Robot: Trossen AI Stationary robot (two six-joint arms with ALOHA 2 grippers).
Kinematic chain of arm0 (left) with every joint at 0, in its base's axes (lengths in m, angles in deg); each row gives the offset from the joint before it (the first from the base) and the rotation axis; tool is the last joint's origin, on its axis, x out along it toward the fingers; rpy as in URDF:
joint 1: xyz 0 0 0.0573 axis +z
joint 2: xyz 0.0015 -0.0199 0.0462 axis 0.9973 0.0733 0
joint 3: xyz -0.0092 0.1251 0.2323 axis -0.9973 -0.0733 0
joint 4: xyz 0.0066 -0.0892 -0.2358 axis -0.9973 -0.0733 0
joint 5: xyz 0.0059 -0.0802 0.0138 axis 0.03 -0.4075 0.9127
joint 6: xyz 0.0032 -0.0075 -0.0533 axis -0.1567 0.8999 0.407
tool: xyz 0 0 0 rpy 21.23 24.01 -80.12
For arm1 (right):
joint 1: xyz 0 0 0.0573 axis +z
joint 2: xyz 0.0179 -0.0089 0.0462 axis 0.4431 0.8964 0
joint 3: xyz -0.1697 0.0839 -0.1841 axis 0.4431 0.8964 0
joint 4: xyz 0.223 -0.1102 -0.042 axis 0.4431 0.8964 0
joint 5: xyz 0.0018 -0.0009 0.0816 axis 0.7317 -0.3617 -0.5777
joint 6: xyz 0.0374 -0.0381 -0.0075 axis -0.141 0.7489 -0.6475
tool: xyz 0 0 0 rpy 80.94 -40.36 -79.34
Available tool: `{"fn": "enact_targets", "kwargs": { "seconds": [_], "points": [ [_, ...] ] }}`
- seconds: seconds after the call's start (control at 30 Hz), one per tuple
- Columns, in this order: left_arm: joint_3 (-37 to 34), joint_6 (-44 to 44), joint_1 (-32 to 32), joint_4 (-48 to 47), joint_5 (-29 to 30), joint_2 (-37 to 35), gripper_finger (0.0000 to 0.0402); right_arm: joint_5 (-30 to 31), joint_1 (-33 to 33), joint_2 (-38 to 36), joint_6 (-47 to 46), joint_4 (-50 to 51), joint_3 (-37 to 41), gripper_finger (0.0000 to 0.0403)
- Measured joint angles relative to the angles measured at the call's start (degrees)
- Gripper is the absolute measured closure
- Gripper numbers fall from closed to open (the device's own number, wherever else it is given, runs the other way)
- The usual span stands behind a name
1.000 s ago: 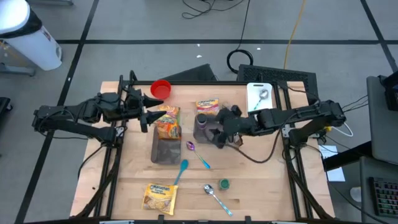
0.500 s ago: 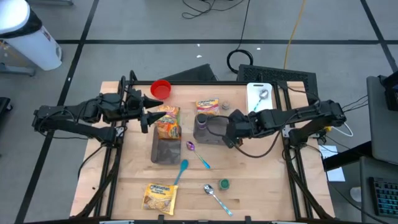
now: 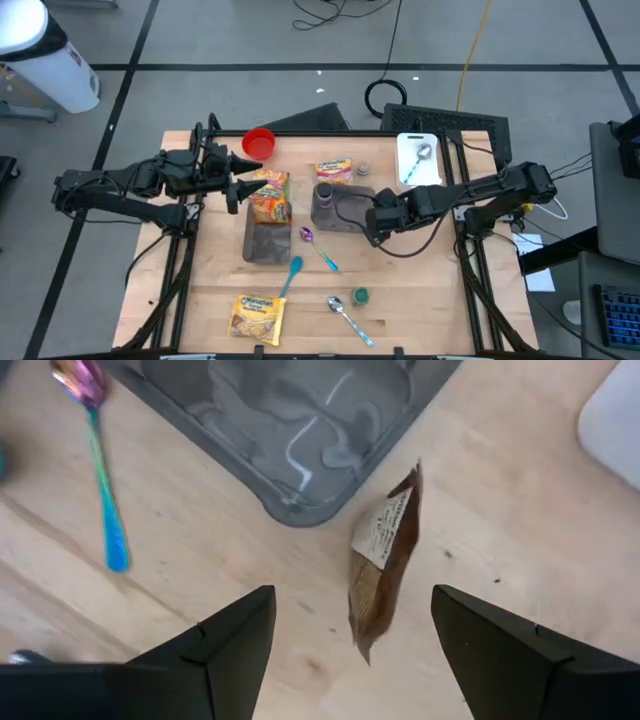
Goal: Pick & Place Food Item
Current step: Put the orange spice bag into the right black bin
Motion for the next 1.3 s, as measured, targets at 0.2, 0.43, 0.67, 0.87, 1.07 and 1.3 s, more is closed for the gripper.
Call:
{"fn": "enact_targets", "kwargs": {
  "seconds": [0.2, 0.43, 0.67, 0.87, 1.07, 1.3],
  "points": [
    [0.0, 0.0, 0.0, 0.0, 0.0, 0.0, 0.0124, -1.0, 0.0, 0.0, -2.9, -2.7, 4.0, 0.0138],
    [0.0, 0.0, 0.0, 0.0, 0.0, 0.0, 0.0124, -3.6, 0.0, 0.0, -3.8, -3.8, 6.6, 0.0150],
    [0.0, 0.0, 0.0, 0.0, 0.0, 0.0, 0.0124, -3.6, 0.0, 0.0, -3.5, -3.9, 6.7, 0.0203],
    [0.0, 0.0, 0.0, -0.1, 0.0, 1.2, 0.0124, -3.5, 0.0, 0.0, -3.2, -3.9, 6.7, 0.0252],
    [0.0, 0.3, 0.0, 0.2, -0.3, 3.7, 0.0124, -3.4, 0.0, 0.0, -3.1, -3.8, 6.7, 0.0298],
    [0.0, 0.3, 0.0, 2.7, -2.0, 7.3, 0.0124, -3.4, -0.1, -0.1, -2.0, -3.8, 6.7, 0.0369]
  ]
}}
